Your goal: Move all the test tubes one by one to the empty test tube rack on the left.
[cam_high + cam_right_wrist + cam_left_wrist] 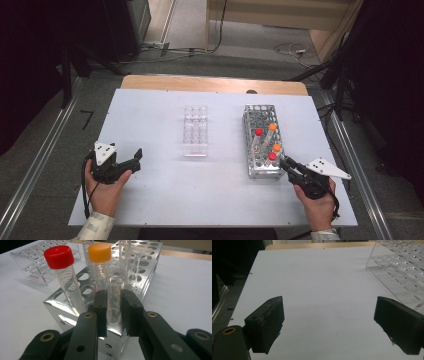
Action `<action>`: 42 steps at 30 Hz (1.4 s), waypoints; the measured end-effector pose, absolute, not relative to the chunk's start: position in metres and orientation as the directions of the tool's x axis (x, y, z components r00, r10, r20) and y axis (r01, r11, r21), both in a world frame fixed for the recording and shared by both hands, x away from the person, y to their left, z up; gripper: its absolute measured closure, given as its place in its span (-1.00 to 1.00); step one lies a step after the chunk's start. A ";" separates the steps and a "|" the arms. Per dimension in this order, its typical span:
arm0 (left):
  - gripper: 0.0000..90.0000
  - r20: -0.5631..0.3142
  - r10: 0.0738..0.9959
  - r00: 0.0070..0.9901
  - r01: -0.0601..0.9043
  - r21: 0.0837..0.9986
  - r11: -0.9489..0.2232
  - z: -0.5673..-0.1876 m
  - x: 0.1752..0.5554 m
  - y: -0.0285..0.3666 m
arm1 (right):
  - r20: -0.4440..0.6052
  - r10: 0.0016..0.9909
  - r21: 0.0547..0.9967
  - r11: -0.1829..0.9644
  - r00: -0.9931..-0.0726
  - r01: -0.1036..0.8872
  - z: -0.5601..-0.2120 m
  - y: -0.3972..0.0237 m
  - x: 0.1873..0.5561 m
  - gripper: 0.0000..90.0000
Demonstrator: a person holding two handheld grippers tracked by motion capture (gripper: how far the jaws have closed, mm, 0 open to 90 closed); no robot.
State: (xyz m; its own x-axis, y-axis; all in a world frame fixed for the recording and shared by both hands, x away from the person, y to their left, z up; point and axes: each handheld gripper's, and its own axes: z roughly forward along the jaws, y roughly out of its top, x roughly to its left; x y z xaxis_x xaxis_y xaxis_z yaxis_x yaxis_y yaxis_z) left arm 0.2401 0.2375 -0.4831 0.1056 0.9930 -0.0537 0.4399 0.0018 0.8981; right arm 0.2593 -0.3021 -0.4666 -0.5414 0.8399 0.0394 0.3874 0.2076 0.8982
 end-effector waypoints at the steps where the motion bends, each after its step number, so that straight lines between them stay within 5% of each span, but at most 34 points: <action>1: -0.78 -0.054 0.993 0.106 0.440 0.898 0.002 -0.483 0.240 0.237 | 0.039 0.840 0.898 0.208 -0.541 0.388 -0.466 -0.302 0.259 0.64; 20: -0.78 -0.053 0.993 0.104 0.432 0.902 0.003 -0.482 0.239 0.236 | 0.014 0.842 0.942 0.169 -0.539 0.290 -0.429 -0.304 0.248 0.64; 42: -0.74 -0.073 0.988 0.134 0.429 0.903 0.008 -0.477 0.241 0.230 | 0.040 0.750 0.947 0.183 -0.660 0.266 -0.414 -0.274 0.224 0.65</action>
